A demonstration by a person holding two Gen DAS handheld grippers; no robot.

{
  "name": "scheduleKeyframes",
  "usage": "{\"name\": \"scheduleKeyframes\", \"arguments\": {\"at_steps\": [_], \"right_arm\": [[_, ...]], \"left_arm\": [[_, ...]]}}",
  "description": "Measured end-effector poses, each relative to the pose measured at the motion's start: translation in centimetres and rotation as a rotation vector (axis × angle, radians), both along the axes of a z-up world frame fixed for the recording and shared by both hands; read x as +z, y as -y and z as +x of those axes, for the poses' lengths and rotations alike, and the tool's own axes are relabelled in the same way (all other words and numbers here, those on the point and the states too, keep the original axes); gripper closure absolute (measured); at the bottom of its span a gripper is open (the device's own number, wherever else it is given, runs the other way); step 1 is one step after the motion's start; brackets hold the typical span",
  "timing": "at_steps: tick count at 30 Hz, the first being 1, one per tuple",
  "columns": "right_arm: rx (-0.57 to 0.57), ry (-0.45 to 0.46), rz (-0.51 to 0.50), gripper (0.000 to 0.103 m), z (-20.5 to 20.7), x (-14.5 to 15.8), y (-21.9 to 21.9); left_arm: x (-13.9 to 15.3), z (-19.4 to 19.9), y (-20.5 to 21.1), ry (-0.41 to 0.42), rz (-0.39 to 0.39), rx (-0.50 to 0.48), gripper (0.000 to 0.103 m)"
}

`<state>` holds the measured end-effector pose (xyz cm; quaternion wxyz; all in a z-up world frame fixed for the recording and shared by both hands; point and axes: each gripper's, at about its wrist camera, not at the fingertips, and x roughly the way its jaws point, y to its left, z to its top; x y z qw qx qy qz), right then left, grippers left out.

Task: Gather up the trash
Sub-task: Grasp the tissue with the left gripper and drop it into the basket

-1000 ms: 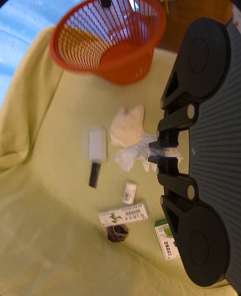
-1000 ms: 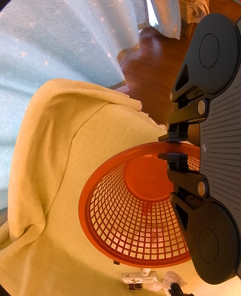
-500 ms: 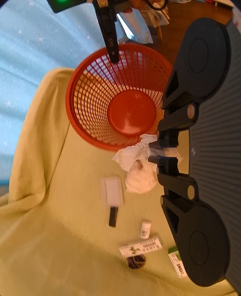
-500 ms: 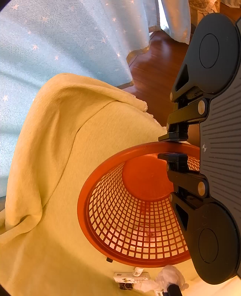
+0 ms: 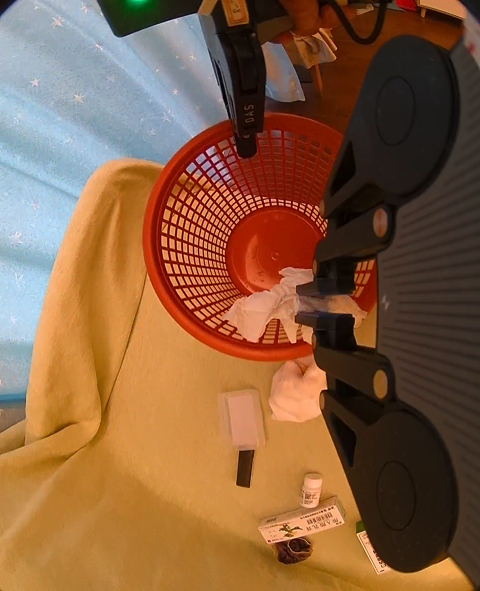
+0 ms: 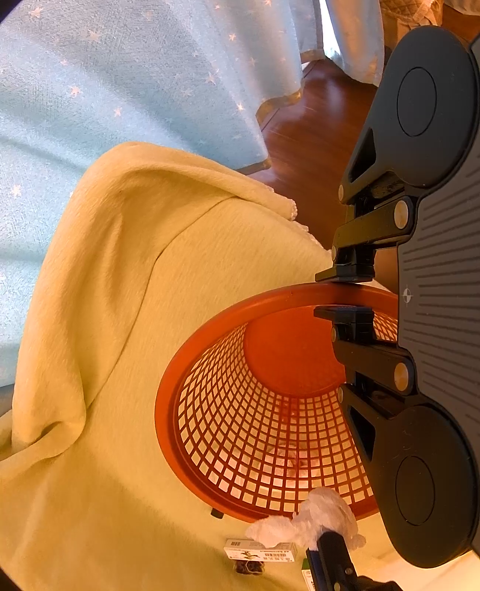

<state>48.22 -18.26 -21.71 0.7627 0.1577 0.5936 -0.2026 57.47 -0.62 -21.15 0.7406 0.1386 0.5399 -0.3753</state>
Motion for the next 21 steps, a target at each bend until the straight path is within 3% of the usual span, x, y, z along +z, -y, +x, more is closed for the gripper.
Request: {"name": "scheduleKeyframes", "arguments": {"at_steps": [17,19,21], "right_arm": [[0.005,0.006,0.006,0.095,-0.1,0.2,-0.2],[0.007,0.008,0.006,0.095,-0.1,0.2,-0.3],[0.006,0.009,0.006,0.095,-0.1,0.2,-0.4]], "left_arm": [[-0.2,-0.2,0.8,0.0,-0.002,-0.004,0.097],[-0.2,-0.3,1.2,0.001,-0.004,-0.011,0.095],[-0.2,-0.4,1.5,0.003,-0.009,-0.017,0.086]]}}
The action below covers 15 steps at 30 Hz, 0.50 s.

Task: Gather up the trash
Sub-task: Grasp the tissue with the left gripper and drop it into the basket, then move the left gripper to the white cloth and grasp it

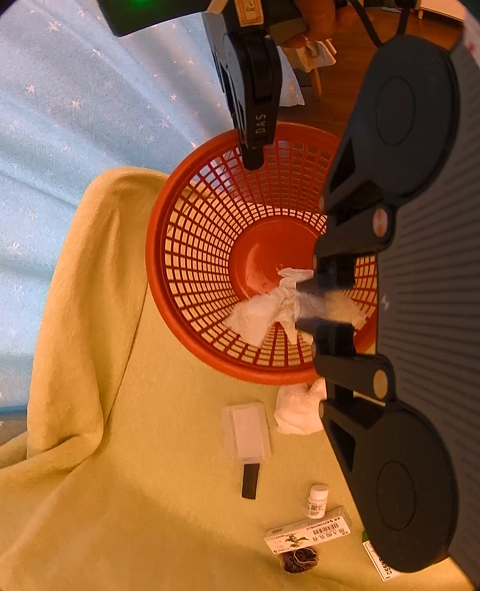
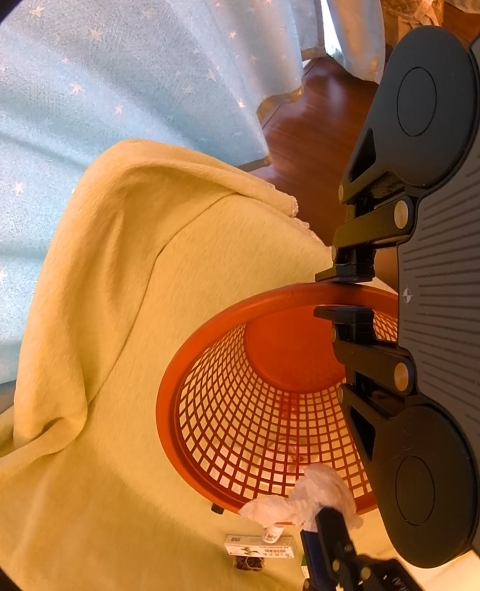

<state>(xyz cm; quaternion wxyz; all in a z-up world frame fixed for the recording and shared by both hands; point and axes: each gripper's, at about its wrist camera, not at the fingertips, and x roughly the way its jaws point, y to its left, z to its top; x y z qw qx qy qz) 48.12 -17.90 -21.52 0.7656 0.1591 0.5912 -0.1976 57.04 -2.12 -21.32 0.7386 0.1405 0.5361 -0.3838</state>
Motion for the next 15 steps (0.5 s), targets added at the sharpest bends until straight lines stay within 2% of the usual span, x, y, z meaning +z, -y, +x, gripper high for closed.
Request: {"name": "scheduleKeyframes", "arguments": {"at_steps": [8,15], "right_arm": [[-0.01,-0.007,0.002,0.095,-0.2,-0.3,0.3],[-0.085,0.016,-0.006,0.096,-1.2,-0.6,2.1]], "left_arm": [[0.2,-0.1,-0.3,0.027,0.002,0.009,0.079],[0.3,0.7,-3.6,0.085,0.023,0.059,0.078]]}}
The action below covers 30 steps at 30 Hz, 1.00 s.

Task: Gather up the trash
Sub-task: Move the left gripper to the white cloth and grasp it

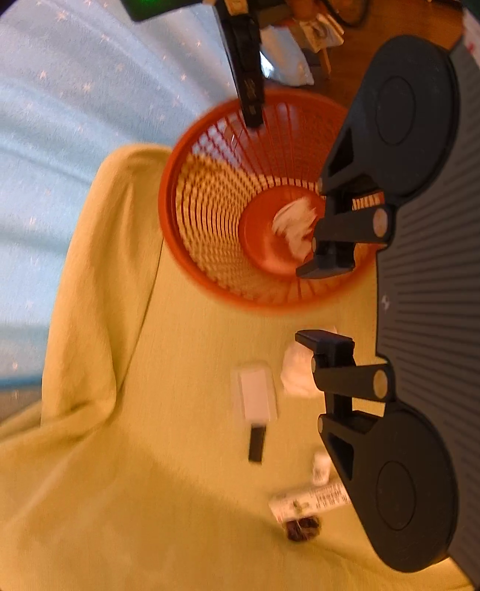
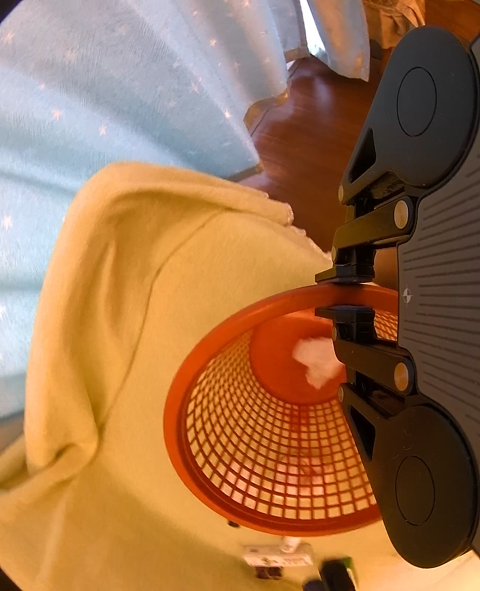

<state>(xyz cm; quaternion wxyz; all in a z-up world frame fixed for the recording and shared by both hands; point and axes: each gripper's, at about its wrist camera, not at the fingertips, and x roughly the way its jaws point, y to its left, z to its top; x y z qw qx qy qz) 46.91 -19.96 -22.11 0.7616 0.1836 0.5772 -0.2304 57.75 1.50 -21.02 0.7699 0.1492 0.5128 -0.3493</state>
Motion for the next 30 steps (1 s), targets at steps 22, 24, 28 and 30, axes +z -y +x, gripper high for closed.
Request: {"name": "scheduleKeyframes", "arguments": {"at_steps": [22,24,28,30], "right_arm": [[-0.097,0.038,-0.04,0.095,-2.6,-0.4,6.4],[-0.089,0.035,-0.042,0.095,-2.6,-0.4,6.3],[-0.084,0.034,-0.039,0.095,-2.6,-0.6,6.4],[-0.082,0.034,-0.039,0.095,-2.5,-0.5,6.4]], "left_arm": [[-12.3,4.1,-0.7,-0.07,0.093,0.131,0.07],[-13.4,4.6,0.1,-0.087,0.103,0.141,0.07],[-15.7,5.4,1.3,-0.12,0.137,0.166,0.07],[-16.5,5.5,1.5,-0.13,0.144,0.181,0.075]]}}
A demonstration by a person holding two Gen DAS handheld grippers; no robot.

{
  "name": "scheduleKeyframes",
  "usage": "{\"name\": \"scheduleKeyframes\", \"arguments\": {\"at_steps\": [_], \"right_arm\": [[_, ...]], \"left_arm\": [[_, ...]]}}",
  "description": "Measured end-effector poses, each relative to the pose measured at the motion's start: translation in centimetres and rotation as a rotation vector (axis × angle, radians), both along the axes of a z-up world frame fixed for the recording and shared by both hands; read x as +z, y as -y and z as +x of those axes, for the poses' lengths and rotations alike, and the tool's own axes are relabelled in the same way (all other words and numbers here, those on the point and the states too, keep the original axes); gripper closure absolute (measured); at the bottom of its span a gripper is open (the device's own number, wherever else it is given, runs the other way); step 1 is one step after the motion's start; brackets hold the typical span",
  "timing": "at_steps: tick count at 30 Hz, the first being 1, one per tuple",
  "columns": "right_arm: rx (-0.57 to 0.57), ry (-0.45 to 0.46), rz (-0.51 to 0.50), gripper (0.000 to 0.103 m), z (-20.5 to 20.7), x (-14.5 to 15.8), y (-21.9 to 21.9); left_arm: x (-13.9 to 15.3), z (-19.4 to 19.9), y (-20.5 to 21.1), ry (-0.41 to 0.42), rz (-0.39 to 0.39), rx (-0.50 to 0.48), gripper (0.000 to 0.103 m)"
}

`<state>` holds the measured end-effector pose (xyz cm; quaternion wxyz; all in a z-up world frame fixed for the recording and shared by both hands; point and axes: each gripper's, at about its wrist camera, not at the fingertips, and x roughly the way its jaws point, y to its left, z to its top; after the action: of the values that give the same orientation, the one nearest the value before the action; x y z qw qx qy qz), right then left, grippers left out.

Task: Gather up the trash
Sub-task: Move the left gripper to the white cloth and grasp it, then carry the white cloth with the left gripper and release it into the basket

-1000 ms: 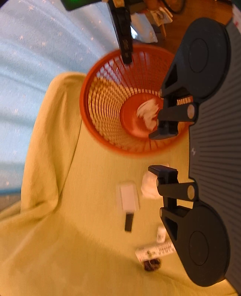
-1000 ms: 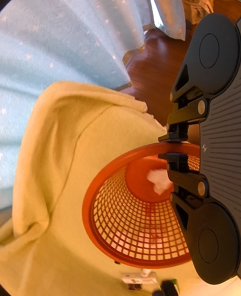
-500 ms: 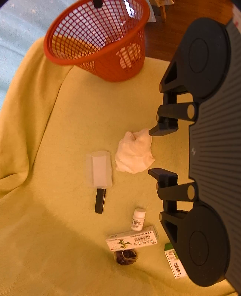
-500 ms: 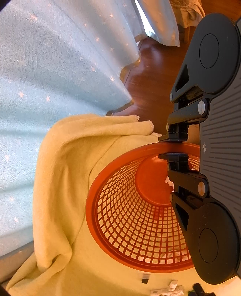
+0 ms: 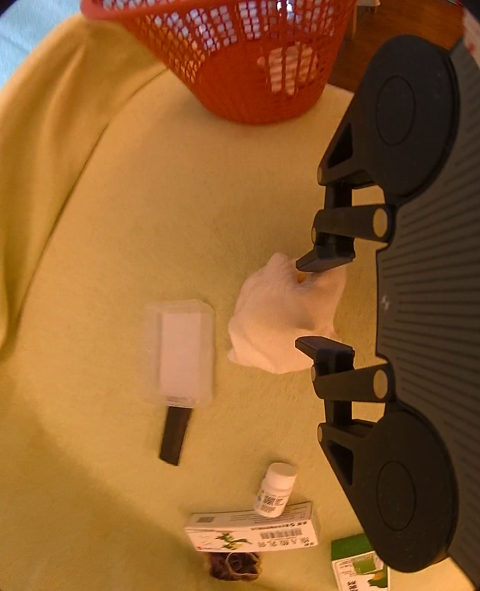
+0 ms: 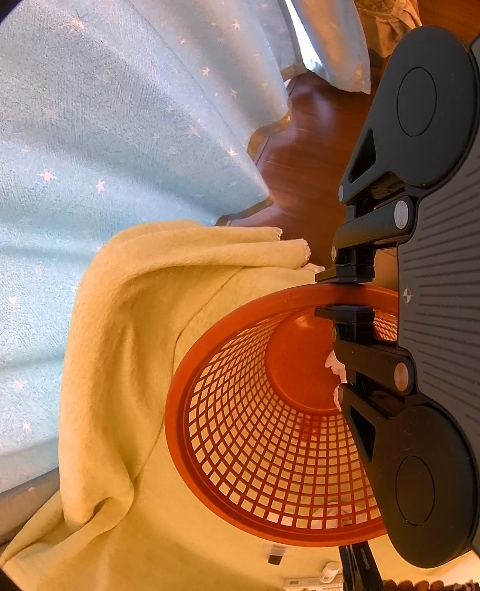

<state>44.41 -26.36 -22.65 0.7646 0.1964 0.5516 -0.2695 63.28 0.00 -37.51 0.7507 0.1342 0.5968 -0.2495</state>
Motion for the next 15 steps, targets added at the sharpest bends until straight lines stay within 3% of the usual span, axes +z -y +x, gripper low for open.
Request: {"name": "scheduleKeyframes", "arguments": {"at_steps": [2,4,10,15], "right_arm": [[0.002,-0.001,-0.001,0.095,0.0,0.0,-0.1],[0.002,-0.001,-0.002,0.095,0.1,0.0,-0.2],[-0.009,0.004,0.002,0.095,0.0,-0.1,0.0],[-0.018,0.0,0.01,0.095,-0.1,-0.1,0.2]], "left_arm": [[-0.3,0.0,-0.1,0.006,-0.013,0.013,0.095],[0.1,-0.3,-0.2,0.026,-0.02,0.004,0.099],[3.4,-0.8,-1.3,0.084,-0.062,-0.012,0.101],[8.5,-1.8,-2.2,0.137,-0.118,-0.028,0.101]]}}
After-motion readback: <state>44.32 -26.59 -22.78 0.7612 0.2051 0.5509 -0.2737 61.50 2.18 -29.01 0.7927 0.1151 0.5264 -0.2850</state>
